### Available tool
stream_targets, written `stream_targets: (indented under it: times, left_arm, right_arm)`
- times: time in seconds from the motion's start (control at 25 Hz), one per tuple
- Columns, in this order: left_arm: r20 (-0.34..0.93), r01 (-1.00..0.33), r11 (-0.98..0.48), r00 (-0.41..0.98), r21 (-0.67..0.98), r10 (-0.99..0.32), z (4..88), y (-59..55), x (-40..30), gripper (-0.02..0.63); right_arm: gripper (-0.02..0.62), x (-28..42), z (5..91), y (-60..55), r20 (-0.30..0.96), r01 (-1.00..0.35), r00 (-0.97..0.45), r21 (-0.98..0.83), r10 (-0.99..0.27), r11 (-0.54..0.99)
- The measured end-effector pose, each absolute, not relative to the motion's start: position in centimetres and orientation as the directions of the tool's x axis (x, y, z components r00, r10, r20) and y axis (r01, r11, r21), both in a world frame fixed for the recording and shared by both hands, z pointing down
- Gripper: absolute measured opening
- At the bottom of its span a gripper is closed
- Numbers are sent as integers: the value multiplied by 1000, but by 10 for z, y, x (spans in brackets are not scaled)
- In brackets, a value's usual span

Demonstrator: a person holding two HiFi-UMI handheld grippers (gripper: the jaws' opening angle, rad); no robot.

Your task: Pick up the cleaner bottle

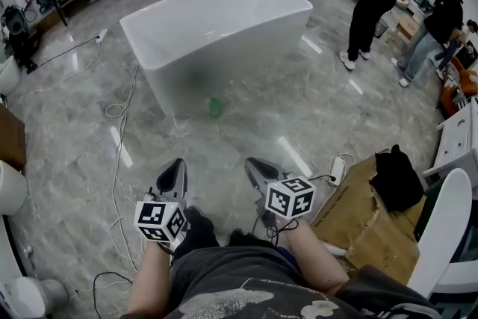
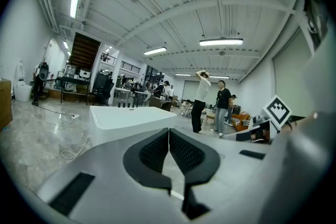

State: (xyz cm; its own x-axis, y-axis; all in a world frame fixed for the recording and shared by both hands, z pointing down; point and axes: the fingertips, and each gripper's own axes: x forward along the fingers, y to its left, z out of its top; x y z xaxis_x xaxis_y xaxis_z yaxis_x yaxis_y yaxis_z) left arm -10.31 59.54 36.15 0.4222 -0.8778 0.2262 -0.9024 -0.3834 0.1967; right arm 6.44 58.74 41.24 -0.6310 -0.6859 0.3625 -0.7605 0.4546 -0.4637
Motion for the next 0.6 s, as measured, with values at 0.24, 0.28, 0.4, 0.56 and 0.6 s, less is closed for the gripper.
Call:
stream_targets:
  times: [0.24, 0.28, 0.4, 0.56, 0.6]
  left_arm:
    - [222, -900, -395, 430, 184, -875, 361, 587, -98, 15]
    - [223, -898, -400, 435, 184, -873, 363, 584, -98, 15]
    - [234, -891, -409, 448, 200, -863, 371, 565, -104, 15]
    - [237, -880, -405, 460, 246, -856, 382, 529, -126, 15]
    - [240, -878, -406, 463, 253, -853, 384, 520, -132, 15]
  right_arm:
    - [38, 69, 424, 578, 364, -759, -625, -489, -691, 430]
    - [38, 69, 426, 575, 369, -762, -622, -489, -691, 425]
    - [38, 67, 433, 561, 393, -777, -604, -485, -693, 402]
    - [38, 54, 443, 532, 435, -799, -577, -475, -691, 368]
    - [38, 51, 445, 523, 443, -805, -569, -473, -693, 358]
